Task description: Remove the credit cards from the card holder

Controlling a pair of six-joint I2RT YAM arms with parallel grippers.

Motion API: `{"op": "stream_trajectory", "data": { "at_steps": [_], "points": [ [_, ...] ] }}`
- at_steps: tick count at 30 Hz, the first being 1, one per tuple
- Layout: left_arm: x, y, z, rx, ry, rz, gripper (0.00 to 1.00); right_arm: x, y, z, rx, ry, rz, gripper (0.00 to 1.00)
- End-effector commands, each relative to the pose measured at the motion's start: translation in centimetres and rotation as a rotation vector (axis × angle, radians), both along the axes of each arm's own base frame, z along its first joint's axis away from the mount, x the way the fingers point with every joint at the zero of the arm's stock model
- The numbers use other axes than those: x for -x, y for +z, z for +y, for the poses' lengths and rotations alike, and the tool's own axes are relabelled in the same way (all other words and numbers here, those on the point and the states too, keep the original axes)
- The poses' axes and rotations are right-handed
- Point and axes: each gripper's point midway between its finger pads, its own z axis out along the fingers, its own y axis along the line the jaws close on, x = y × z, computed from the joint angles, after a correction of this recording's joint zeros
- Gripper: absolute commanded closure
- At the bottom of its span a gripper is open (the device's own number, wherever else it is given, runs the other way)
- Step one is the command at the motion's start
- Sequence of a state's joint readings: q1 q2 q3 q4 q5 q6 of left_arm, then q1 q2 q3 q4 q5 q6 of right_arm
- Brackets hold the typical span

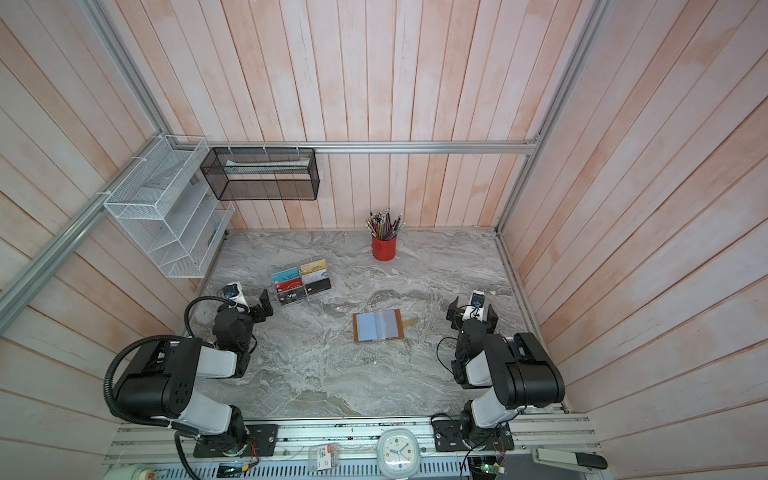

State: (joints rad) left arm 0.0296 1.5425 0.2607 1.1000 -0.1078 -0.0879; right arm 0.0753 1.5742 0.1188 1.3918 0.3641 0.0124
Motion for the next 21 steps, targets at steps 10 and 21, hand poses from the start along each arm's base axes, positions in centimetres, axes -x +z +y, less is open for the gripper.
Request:
{"op": "stream_trajectory", "data": {
  "at_steps": [10,21],
  "points": [
    [-0.59,1.34,-0.86,-0.041,-0.035,-0.04,0.0,-2.34,1.87,-1.01,-0.072,0.007,-0.029,0.02],
    [-0.6,1.33,-0.82,-0.041,-0.032,-0.04,0.0,-2.3,1.87,-0.99,-0.072,0.008,-0.031,0.02]
  ]
}}
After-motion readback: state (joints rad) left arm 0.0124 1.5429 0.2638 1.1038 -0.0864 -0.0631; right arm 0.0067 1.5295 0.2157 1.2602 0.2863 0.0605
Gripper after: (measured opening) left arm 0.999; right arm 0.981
